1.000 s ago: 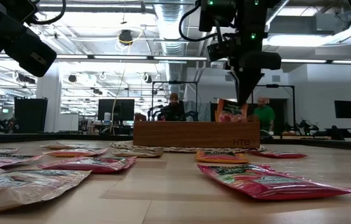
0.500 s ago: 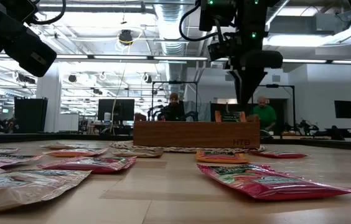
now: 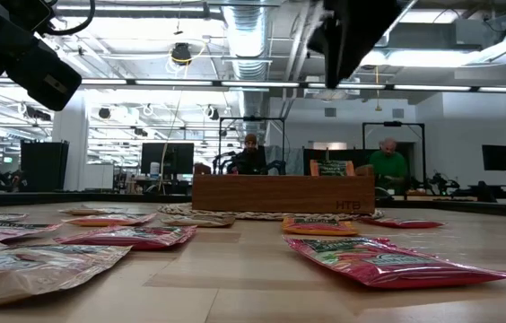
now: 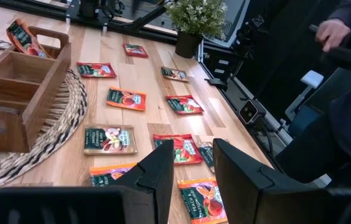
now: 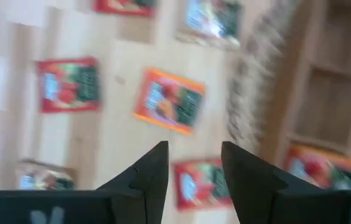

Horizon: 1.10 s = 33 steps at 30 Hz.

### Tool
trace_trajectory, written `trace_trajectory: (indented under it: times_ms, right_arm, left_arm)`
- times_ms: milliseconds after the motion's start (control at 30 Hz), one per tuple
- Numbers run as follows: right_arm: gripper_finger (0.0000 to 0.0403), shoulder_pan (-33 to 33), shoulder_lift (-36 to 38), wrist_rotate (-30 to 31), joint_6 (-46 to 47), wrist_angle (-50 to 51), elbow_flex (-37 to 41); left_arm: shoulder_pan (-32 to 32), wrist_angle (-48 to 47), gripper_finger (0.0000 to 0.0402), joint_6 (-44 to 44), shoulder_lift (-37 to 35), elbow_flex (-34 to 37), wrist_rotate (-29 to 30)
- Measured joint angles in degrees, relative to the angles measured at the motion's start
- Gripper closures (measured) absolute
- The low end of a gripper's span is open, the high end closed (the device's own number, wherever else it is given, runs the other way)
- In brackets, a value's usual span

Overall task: Pick & Place Tea
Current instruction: Put the orange tea bag into the right section of the wooden organizer

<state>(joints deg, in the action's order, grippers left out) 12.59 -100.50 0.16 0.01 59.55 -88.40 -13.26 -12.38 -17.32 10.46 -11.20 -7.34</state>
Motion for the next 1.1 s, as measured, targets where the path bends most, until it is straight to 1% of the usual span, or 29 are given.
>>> trace_trajectory:
  times_ms: [67,200,333,600,767,967,1100]
  right_arm:
    - [0.0262,1.6,0.0,0.0,1.1,-3.8,1.5]
    - [0.0263,2.0,-0.1,-0.2,5.8,-7.4,4.2]
    - [0.0256,1.4,-0.1,-0.3,9.2,-8.6,6.4]
    - [0.0242,1.2,-0.2,-0.8,10.5,-9.5,6.4]
    - [0.0242,1.2,-6.2,-5.2,10.2,-10.3,6.4]
    - [0.0246,0.1,-14.0,-4.9,9.1,-9.9,6.3]
    - [0.0243,-1.2,-16.3,-5.1,9.1,-10.6,6.2]
  left_arm:
    - [0.0,0.0,0.0298,0.0,0.0,0.0,0.0]
    - [0.0,0.0,0.0298,0.0,0.0,0.0,0.0]
    - [0.0,0.0,0.0298,0.0,0.0,0.0,0.0]
    - [0.0,0.0,0.0298,0.1,0.0,0.0,0.0]
    - [0.0,-0.1,0.0298,0.1,0.0,0.0,0.0]
    - [0.0,-0.8,0.0298,0.1,0.0,0.0,0.0]
    - [0.0,-1.0,0.0298,0.1,0.0,0.0,0.0]
